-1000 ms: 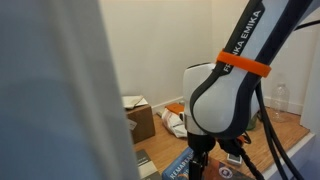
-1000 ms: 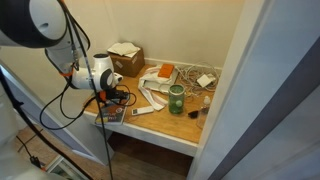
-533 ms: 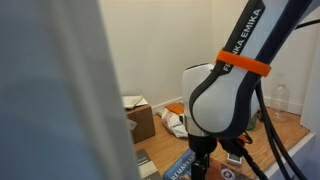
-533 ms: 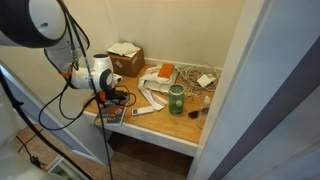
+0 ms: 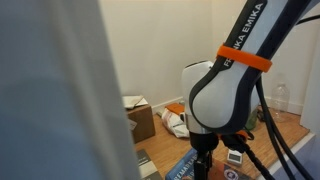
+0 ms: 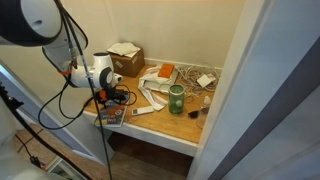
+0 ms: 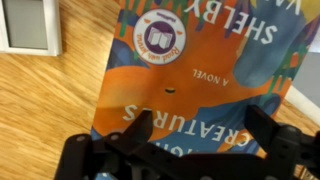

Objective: Move the blue book towards the edge

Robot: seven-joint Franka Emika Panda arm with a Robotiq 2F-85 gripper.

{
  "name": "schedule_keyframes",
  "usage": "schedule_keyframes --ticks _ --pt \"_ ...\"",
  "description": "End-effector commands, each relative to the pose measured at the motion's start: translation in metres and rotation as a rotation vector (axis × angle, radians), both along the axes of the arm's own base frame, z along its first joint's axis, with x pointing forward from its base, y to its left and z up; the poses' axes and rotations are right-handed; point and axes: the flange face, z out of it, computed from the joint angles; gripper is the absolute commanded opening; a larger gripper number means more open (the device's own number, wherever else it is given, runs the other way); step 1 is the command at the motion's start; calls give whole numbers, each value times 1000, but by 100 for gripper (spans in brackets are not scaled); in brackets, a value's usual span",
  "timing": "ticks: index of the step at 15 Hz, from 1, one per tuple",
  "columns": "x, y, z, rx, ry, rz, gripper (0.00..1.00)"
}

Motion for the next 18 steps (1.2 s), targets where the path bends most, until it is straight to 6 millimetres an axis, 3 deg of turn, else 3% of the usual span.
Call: schedule_keyframes --ticks 1,5,10,15,18 --pt "6 -4 45 -7 -75 -11 100" --pt "11 -10 105 -18 -129 -83 100" --pt "-13 -22 160 -117 -31 -173 100" --pt "-43 -40 201 -189 6 -260 100" --pt "-57 -70 217 -237 4 -387 100"
